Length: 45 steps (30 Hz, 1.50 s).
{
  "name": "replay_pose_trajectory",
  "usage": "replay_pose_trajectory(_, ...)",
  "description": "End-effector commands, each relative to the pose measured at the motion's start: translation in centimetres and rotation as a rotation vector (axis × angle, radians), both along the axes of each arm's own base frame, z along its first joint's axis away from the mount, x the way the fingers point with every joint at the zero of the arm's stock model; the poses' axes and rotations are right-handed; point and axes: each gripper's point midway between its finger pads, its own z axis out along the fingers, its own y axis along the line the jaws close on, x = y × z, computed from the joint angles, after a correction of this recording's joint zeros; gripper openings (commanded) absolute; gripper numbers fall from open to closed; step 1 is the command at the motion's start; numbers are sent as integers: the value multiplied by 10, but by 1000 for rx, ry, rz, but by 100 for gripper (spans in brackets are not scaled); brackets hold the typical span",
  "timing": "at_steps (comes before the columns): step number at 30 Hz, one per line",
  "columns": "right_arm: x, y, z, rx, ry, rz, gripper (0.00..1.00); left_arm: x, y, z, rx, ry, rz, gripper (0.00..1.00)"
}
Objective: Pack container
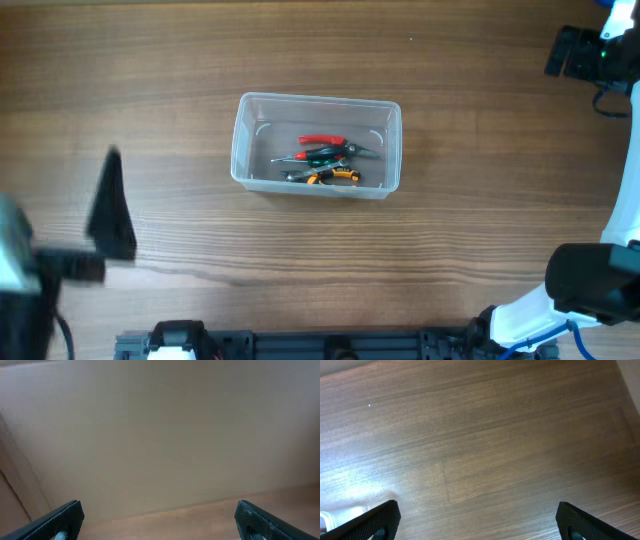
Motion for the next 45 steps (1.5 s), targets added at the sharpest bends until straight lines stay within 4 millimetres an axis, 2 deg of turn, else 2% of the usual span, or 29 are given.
replay_pose_trajectory(1,4,2,-9,17,17,-4,100,2,-3,-63,-7,109,-18,100)
replay_pose_trajectory(3,4,2,-9,17,17,-4,100,11,-12,-111,-12,137,-67,100)
replay_pose_trajectory(7,4,2,-9,17,17,-4,100,41,-40,-191,-12,86,-236,100)
replay_pose_trajectory(9,4,2,-9,16,17,-4,100,49,-48,-230,-20,61,-285,100)
replay_pose_trajectory(12,4,2,-9,17,17,-4,100,54,-47,-270,-63,79,-283,100)
replay_pose_trajectory(15,4,2,-9,17,17,-4,100,58,-41,-297,-68,111,-243,100)
replay_pose_trajectory(18,4,2,-9,17,17,-4,100,61,-31,-312,-68,123,-182,100)
replay_pose_trajectory(22,4,2,-9,16,17,-4,100,58,-23,-317,-73,91,-137,100)
replay_pose_trajectory(30,4,2,-9,17,17,-4,100,67,-8,-351,-226,148,-50,100)
replay_pose_trajectory(36,4,2,-9,16,17,-4,100,71,11,-358,-292,144,63,100)
replay_pose_trajectory(41,4,2,-9,17,17,-4,100,74,11,-378,-295,176,68,100)
replay_pose_trajectory(45,4,2,-9,17,17,-4,100,75,16,-385,-294,186,97,100)
